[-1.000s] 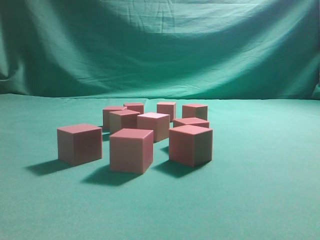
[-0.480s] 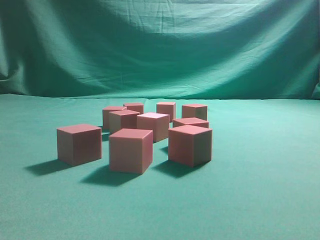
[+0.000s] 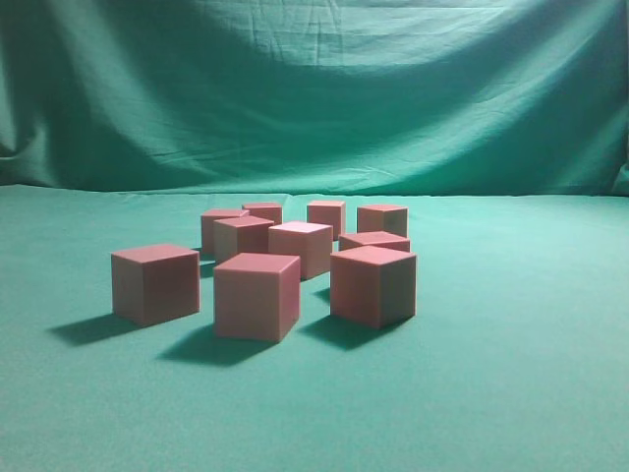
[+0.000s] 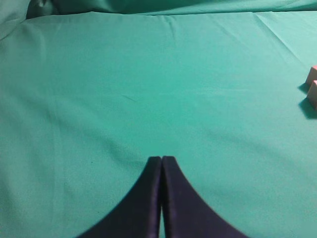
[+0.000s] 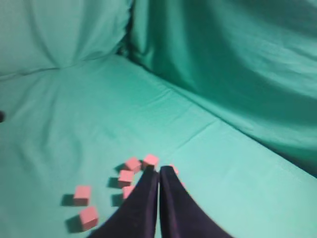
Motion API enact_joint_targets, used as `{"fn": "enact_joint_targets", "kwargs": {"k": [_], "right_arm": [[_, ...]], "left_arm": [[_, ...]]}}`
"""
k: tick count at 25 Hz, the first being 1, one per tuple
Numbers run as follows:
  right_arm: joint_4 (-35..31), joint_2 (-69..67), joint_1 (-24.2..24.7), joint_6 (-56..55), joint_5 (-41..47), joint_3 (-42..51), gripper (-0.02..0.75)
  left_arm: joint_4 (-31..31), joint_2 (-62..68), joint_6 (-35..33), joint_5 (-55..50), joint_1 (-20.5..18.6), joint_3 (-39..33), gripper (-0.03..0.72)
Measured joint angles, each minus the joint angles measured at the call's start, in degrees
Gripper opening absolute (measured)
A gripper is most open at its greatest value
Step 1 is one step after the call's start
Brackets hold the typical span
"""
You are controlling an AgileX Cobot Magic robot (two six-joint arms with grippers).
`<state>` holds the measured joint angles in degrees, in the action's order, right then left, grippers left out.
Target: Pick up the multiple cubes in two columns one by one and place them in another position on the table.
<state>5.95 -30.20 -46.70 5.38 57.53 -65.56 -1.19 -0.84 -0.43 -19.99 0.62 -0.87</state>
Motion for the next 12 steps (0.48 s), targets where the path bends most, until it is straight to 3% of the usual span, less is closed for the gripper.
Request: {"fn": "enact_joint_targets", "kwargs": {"k": [8,12], "right_arm": [[-5.0,10.2,18.7,0.0,-19.1,22.6,0.000],[-7.9,14.2,26.2,-0.1,-24.4,31.9,0.000]], "left_arm": [[0.0,0.0,0.0,0.0,0.0,0.0,0.000],[0.0,0.0,0.0,0.0,0.0,0.0,0.000]]}}
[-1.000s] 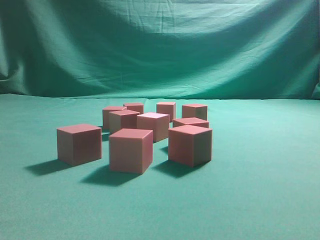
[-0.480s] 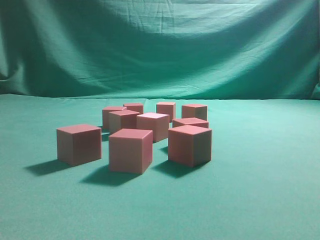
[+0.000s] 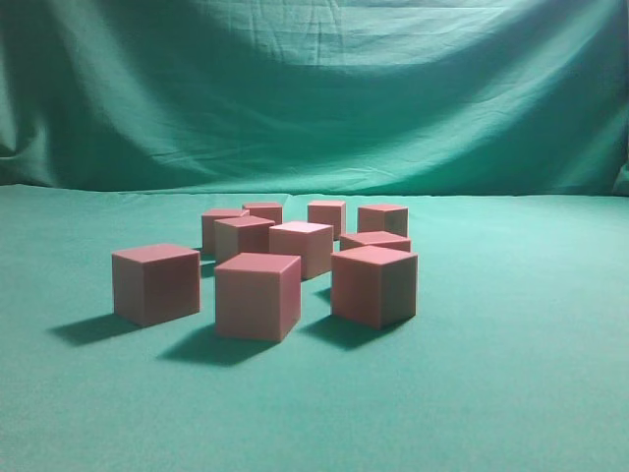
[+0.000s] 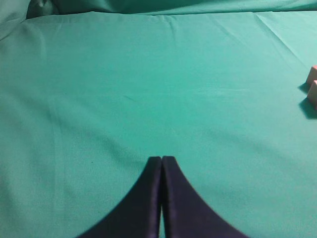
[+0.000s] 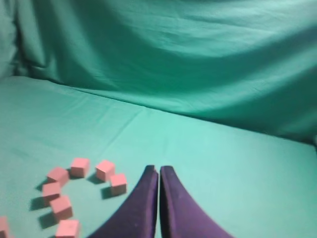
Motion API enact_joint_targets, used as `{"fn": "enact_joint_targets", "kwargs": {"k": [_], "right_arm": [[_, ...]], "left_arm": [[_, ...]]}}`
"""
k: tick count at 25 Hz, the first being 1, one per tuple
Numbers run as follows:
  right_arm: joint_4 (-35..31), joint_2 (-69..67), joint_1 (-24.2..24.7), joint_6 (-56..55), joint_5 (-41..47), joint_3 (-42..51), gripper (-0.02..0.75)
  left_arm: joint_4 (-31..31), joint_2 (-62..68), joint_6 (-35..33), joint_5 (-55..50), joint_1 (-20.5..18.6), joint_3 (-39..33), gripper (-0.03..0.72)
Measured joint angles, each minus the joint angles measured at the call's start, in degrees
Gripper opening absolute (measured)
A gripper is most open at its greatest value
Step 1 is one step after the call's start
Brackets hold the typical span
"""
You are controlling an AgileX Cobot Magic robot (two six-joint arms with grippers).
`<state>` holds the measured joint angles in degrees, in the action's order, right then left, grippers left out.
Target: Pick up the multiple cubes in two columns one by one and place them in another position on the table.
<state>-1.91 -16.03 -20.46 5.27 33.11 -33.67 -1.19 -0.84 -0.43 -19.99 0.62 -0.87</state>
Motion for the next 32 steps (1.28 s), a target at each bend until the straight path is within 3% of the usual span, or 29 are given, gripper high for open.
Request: {"fn": "enact_joint_targets", "kwargs": {"k": [8,12,18,24,32], "right_arm": [[-3.0,11.8,11.9,0.0,-6.9,16.3,0.000],[-4.5,15.1,15.0,0.0,-12.0,25.1,0.000],[-5.1,16.3,15.6,0.0,-16.8,33.3,0.000],[-5.4,16.4,15.6,0.0,-17.1,35.1,0.000],[-5.6,16.7,15.8,0.0,-11.2,35.2,0.000]], "left_arm": [[0.0,0.0,0.0,0.0,0.0,0.0,0.000],[0.0,0.0,0.0,0.0,0.0,0.0,0.000],[0.0,0.0,0.0,0.0,0.0,0.0,0.000],[0.0,0.0,0.0,0.0,0.0,0.0,0.000],[0.0,0.0,0.0,0.0,0.0,0.0,0.000]]}}
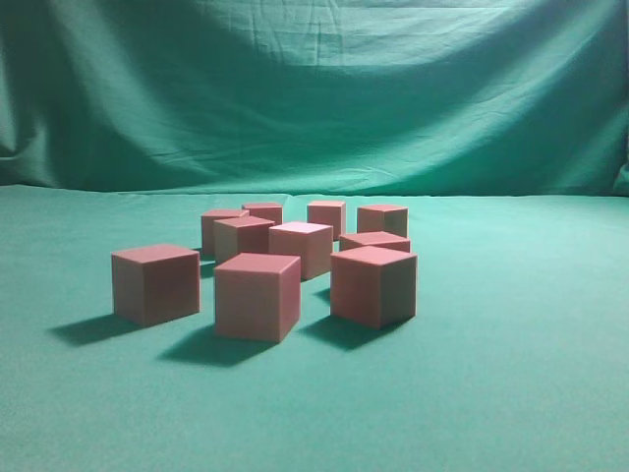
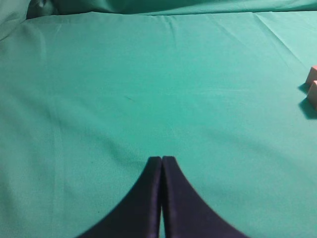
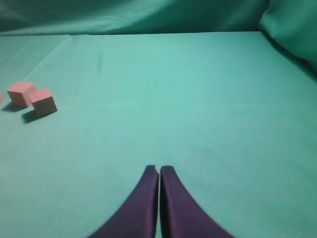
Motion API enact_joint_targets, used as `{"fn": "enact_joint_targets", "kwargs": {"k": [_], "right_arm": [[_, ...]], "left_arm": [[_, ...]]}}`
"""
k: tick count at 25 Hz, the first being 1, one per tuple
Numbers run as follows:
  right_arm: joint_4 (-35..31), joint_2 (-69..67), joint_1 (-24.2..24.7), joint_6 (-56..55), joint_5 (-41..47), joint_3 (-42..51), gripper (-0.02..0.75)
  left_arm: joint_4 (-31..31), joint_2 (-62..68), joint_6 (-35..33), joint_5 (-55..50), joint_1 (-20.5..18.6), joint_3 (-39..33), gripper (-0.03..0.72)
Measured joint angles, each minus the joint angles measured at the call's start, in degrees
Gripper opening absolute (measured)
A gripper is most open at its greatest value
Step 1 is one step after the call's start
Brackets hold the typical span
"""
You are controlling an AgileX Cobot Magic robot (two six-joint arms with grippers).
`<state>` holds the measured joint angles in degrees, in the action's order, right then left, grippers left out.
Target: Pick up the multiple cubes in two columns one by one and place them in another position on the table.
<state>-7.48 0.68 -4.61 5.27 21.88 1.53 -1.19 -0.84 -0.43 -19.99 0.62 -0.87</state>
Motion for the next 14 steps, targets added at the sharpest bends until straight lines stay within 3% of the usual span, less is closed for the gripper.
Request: {"fn": "enact_joint_targets", "kwargs": {"k": [14], "right_arm": [[0.2,0.0,0.1,0.0,0.7,0.0,0.000]], "left_arm": [[0.0,0.0,0.0,0.0,0.0,0.0,0.000]]}}
